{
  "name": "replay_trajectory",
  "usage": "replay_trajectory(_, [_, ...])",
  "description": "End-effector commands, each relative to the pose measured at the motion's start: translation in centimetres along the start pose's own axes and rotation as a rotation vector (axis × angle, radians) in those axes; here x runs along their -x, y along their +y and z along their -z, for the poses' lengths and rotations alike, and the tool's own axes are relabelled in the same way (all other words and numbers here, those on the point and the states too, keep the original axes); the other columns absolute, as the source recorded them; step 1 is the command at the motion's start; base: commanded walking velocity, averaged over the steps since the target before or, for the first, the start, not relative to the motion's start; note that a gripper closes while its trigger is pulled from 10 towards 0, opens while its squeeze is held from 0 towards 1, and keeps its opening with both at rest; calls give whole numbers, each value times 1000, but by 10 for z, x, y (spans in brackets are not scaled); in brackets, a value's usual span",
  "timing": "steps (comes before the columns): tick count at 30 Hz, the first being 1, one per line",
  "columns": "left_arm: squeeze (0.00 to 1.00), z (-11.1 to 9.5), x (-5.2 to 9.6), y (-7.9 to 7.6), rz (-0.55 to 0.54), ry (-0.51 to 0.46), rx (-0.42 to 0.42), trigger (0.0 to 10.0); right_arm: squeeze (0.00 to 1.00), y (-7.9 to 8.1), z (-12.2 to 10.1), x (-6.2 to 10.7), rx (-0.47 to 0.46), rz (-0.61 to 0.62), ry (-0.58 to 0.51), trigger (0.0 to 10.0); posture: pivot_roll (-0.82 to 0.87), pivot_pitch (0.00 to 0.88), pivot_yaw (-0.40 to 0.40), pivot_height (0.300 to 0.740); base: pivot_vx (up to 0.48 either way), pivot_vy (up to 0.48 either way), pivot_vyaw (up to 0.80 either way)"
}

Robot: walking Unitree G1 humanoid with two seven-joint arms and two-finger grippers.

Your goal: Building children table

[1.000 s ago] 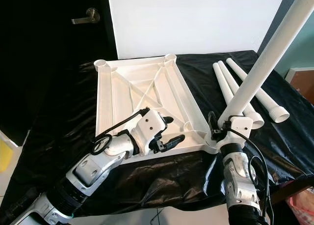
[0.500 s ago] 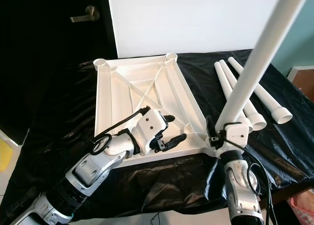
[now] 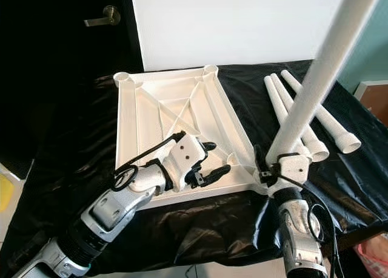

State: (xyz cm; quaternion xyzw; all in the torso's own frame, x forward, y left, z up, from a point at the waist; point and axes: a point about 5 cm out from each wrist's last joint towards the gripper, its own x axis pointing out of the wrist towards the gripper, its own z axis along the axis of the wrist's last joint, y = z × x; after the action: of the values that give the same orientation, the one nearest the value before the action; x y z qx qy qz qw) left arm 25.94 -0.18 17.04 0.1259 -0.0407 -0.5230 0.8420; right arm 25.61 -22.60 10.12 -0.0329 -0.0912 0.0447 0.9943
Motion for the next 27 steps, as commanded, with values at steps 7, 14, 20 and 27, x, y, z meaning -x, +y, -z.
replay_trajectory(7, [0,-5,0,-4,105,-9,-7,10000,0,4,38,25,-187,76,160,10000,-16,25,15,740,0,0,0])
replay_trajectory(14, [0,-6,-1,-4,109,-10,-9,10000,0,2,40,24,-176,75,194,10000,-18,25,18,740,0,0,0])
replay_trajectory(20, [0,-6,-1,-4,110,-11,-10,10000,0,0,39,19,-112,41,229,10000,-18,21,17,740,0,0,0])
replay_trajectory(27, [0,-7,-1,-4,109,-15,-15,10000,0,-1,42,11,-103,22,321,10000,-16,13,12,740,0,0,0])
